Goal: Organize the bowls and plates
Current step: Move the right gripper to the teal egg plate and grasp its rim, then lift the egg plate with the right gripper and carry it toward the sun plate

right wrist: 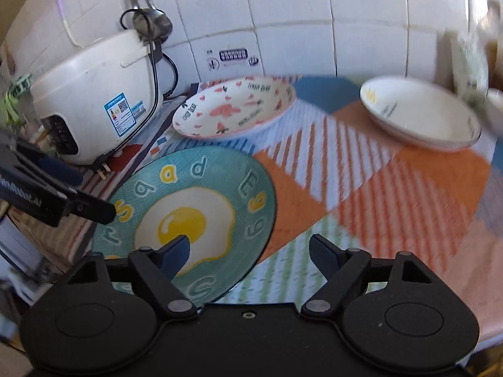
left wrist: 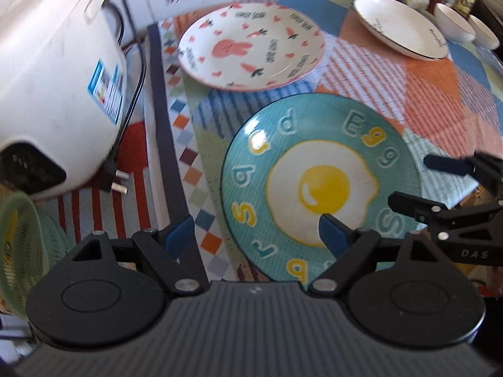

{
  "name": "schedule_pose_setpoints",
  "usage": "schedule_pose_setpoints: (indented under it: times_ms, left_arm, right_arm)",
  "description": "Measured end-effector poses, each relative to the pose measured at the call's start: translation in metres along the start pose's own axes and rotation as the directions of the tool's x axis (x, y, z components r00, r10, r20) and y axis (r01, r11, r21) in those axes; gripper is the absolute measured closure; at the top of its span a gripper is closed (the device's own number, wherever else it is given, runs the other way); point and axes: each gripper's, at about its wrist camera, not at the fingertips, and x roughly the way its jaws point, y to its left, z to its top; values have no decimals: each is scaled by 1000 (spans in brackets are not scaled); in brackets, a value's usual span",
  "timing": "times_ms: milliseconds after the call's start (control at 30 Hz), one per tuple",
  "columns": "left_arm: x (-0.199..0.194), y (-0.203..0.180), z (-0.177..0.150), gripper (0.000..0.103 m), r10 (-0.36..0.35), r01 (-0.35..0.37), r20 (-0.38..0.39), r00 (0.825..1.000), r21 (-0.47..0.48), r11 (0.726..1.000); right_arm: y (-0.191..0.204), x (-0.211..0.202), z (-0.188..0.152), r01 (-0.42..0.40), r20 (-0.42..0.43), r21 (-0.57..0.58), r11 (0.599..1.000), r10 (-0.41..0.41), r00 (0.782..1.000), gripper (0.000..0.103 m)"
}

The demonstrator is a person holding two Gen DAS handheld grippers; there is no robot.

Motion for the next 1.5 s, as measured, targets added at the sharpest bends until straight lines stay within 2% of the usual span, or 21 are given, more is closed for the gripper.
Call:
schedule_pose_setpoints:
  times_ms: [133, 167, 200, 333, 400, 433, 467, 567, 667, 767, 967, 1067, 1167, 1267, 1500]
  left_arm:
    - [13, 10, -7, 21, -6, 6, -6, 1000, -27, 1000]
    - [16, 12, -8, 26, -10, 9, -14, 1000, -36, 999]
    - [18, 14, -8, 36, -19, 18, -27, 999, -42, 999]
    - [21, 24, -12, 53, -108, 101, -67, 992, -100, 990]
    - [22, 26, -12, 67, -122, 114, -80, 989, -106, 988]
    - [24, 27, -13, 69, -122, 112, -87, 989, -108, 988]
    - [26, 27, -13, 76, -120, 109, -95, 988, -109, 988]
    - [30, 28, -11, 83, -136, 124, -101, 986, -117, 985]
    - [34, 28, -10, 82, -133, 122, -96, 986, -112, 986]
    - [41, 31, -12, 76, -152, 143, -66, 986, -119, 982]
    - [43, 27, -9, 76, -133, 119, -89, 987, -147, 982]
    - [39, 23, -4, 76, -127, 110, -114, 985, -138, 984]
    - [35, 24, -1, 76, -132, 109, -127, 983, -176, 978]
    - [25, 22, 1, 76, -141, 118, -124, 982, -179, 977]
    - [1, 6, 11, 76, -106, 92, -97, 990, -138, 986]
  right_arm:
    - [-2, 11, -2, -54, -59, 61, 997, 58, 997, 36]
    - [-2, 12, -3, -57, -67, 68, 996, 62, 996, 41]
    - [-3, 13, -3, -59, -75, 78, 995, 65, 995, 46]
    - [-10, 18, -1, -58, -106, 130, 990, 72, 992, 80]
    - [-10, 18, -2, -52, -105, 128, 990, 66, 992, 81]
    - [-10, 18, -2, -49, -104, 121, 991, 62, 993, 81]
    - [-10, 17, -2, -48, -103, 120, 992, 60, 993, 81]
    - [-11, 18, -1, -47, -107, 126, 991, 61, 992, 82]
    - [-11, 19, 1, -46, -113, 128, 991, 61, 992, 81]
    - [-13, 21, 1, -48, -113, 141, 989, 64, 992, 81]
    - [-14, 24, 0, -60, -110, 148, 987, 77, 991, 80]
    - [-20, 24, 6, -76, -150, 178, 981, 104, 983, 82]
    - [-24, 21, 9, -97, -155, 168, 981, 124, 980, 82]
    - [-24, 13, 14, -118, -146, 148, 982, 140, 979, 82]
    - [-29, -5, 20, -132, -118, 142, 981, 149, 982, 81]
